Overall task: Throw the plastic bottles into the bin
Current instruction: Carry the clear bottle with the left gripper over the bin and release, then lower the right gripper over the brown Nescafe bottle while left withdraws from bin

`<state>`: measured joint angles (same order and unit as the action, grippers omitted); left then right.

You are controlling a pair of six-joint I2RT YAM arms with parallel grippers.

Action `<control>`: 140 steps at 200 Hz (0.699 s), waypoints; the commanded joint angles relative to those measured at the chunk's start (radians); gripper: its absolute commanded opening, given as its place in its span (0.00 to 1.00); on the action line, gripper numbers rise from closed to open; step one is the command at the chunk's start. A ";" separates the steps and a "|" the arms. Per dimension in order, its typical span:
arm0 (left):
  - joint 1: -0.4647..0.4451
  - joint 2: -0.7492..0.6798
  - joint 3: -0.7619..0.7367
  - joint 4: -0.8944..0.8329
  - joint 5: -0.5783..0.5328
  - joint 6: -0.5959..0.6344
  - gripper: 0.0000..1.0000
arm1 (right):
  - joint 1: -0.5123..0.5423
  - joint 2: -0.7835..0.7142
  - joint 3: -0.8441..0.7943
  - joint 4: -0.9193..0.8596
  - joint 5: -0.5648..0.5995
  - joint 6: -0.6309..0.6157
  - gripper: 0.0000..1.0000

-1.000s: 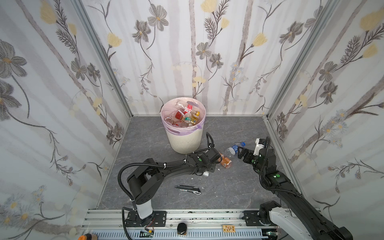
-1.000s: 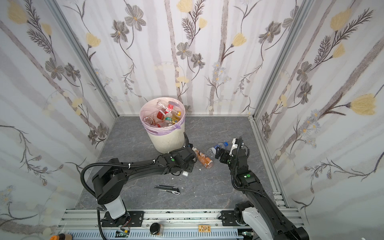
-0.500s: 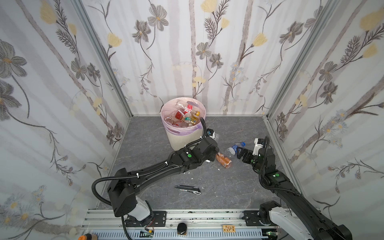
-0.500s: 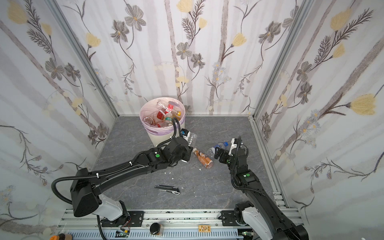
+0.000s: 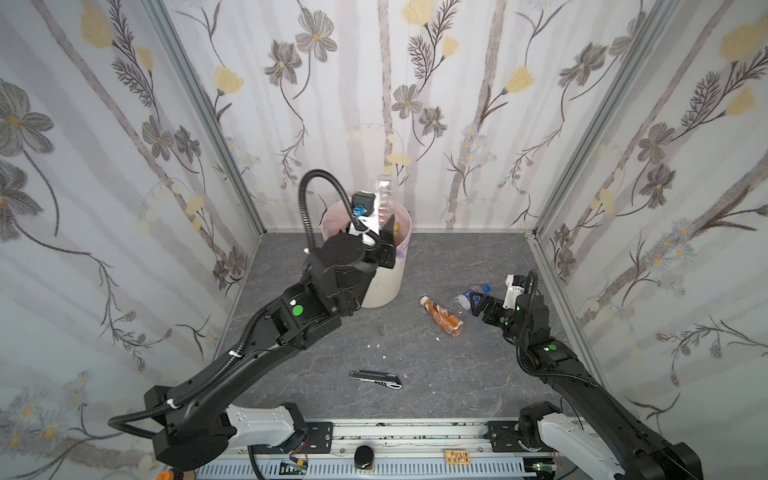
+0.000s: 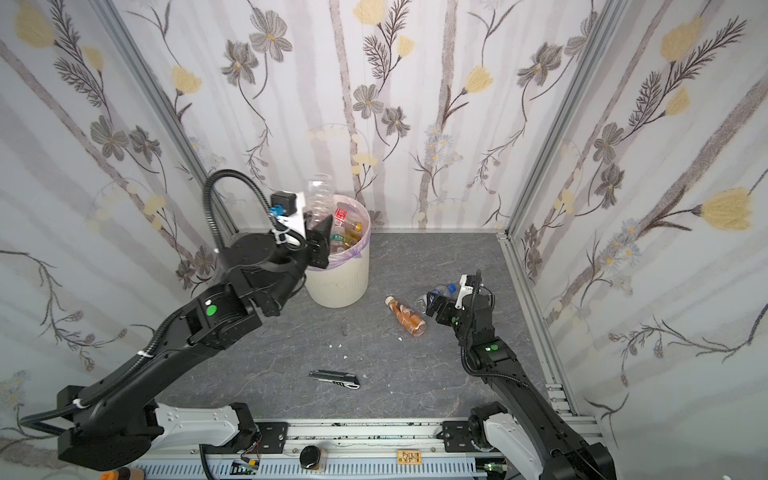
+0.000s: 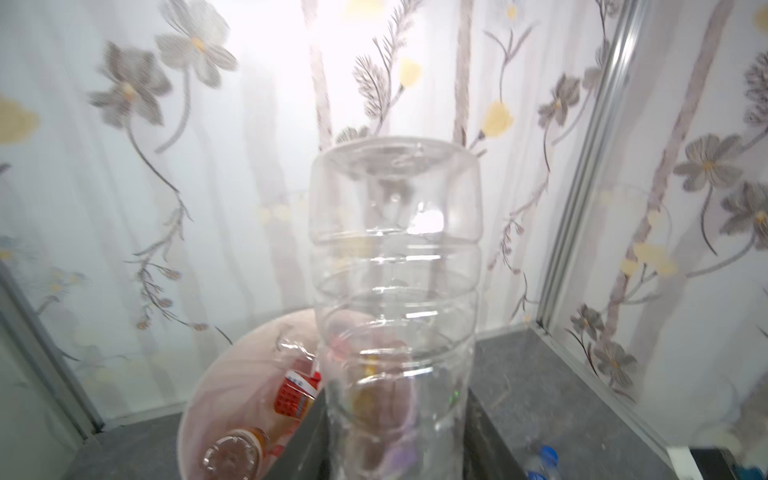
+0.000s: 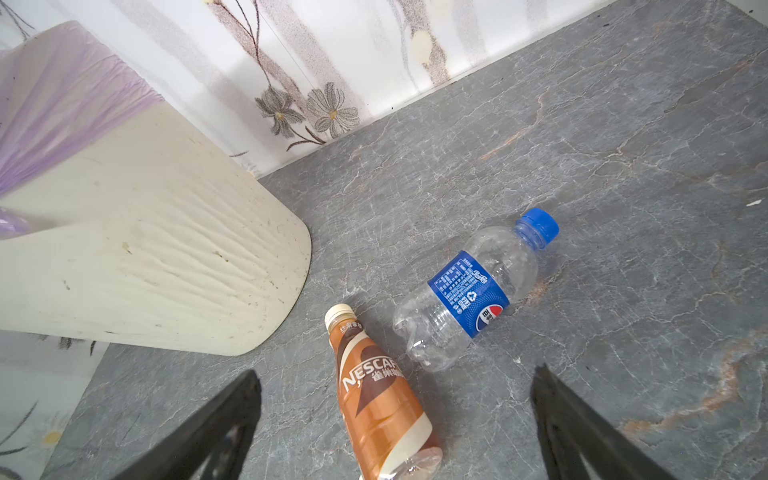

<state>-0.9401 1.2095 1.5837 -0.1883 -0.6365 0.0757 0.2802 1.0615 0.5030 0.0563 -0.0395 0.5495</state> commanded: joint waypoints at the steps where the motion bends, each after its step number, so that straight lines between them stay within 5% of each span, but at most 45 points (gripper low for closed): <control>1: 0.095 -0.059 0.025 0.186 -0.016 0.108 0.41 | 0.001 0.005 0.010 0.046 -0.019 0.017 1.00; 49: 0.414 0.016 0.010 0.225 0.220 -0.055 0.41 | 0.001 0.006 -0.005 0.058 -0.030 0.030 1.00; 62: 0.456 0.075 -0.022 0.204 0.310 -0.125 0.53 | 0.002 0.004 -0.009 0.057 -0.033 0.032 1.00; 73: 0.465 0.155 -0.011 0.132 0.377 -0.170 0.81 | 0.002 -0.003 -0.011 0.052 -0.033 0.033 1.00; 86: 0.462 0.269 0.070 -0.049 0.381 -0.212 0.99 | 0.001 -0.017 -0.018 0.045 -0.026 0.033 1.00; 102: 0.443 0.323 0.140 -0.162 0.379 -0.228 1.00 | 0.000 -0.035 -0.027 0.038 -0.012 0.023 1.00; 140: 0.369 0.167 0.141 -0.112 0.445 -0.247 1.00 | 0.002 -0.017 -0.050 0.069 -0.007 0.023 1.00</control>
<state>-0.5465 1.4578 1.7096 -0.3332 -0.2497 -0.1234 0.2810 1.0264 0.4637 0.0635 -0.0635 0.5705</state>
